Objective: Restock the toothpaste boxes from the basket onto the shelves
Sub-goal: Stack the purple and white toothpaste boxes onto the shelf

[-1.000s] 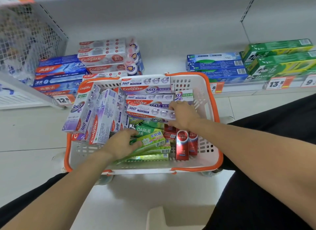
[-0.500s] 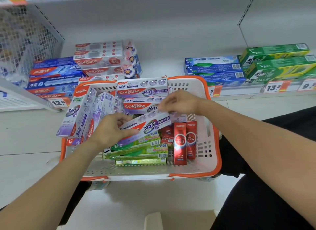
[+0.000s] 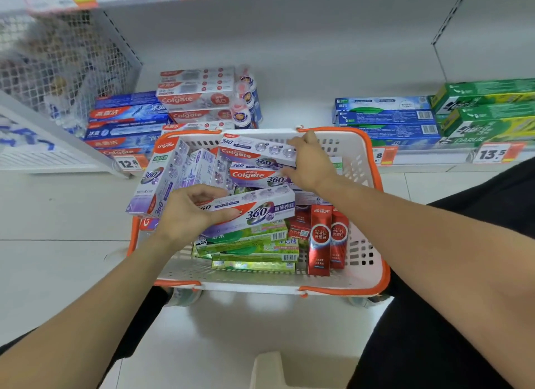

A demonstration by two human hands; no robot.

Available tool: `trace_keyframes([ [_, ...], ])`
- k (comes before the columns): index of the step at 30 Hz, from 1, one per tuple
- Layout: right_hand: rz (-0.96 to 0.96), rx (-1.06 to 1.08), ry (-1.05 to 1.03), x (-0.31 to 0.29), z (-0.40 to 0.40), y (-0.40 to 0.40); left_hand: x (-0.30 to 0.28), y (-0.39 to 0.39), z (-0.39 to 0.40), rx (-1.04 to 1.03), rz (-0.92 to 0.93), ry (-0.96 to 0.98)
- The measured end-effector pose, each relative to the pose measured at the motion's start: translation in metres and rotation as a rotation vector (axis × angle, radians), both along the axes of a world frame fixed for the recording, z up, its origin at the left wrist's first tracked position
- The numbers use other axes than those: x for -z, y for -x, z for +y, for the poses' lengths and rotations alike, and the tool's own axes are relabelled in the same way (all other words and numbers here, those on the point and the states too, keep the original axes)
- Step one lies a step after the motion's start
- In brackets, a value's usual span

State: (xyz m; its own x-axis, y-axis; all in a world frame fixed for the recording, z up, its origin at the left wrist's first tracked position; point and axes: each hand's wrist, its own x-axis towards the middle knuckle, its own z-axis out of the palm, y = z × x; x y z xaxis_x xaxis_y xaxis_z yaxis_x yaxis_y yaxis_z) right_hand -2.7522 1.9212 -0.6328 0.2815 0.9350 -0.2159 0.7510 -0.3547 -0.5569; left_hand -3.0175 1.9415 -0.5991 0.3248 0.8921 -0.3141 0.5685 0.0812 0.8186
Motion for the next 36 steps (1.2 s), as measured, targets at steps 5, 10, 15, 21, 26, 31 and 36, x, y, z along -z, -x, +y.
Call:
trace_keyframes([
  [5,0.443,0.118,0.143,-0.026,0.010,-0.008,-0.018,0.007,0.002,-0.132,-0.075,-0.012],
  [10,0.945,0.136,0.112,-0.069,0.011,-0.007,-0.068,0.004,0.015,-0.160,-0.134,0.056],
  [15,1.124,-0.102,0.078,-0.109,0.017,-0.001,-0.125,0.027,0.029,-0.174,-0.236,0.008],
  [21,1.114,-0.201,-0.015,-0.135,0.018,0.003,-0.167,0.048,0.043,-0.288,-0.415,0.051],
  [26,0.999,-0.270,-0.060,-0.161,0.016,0.005,-0.183,0.053,0.059,-0.265,-0.450,0.125],
  [31,0.923,-0.274,-0.127,-0.190,0.018,0.015,-0.195,0.053,0.066,-0.274,-0.479,0.128],
  [36,0.706,-0.301,-0.311,-0.233,0.037,0.038,-0.202,0.058,0.079,-0.353,-0.597,0.086],
])
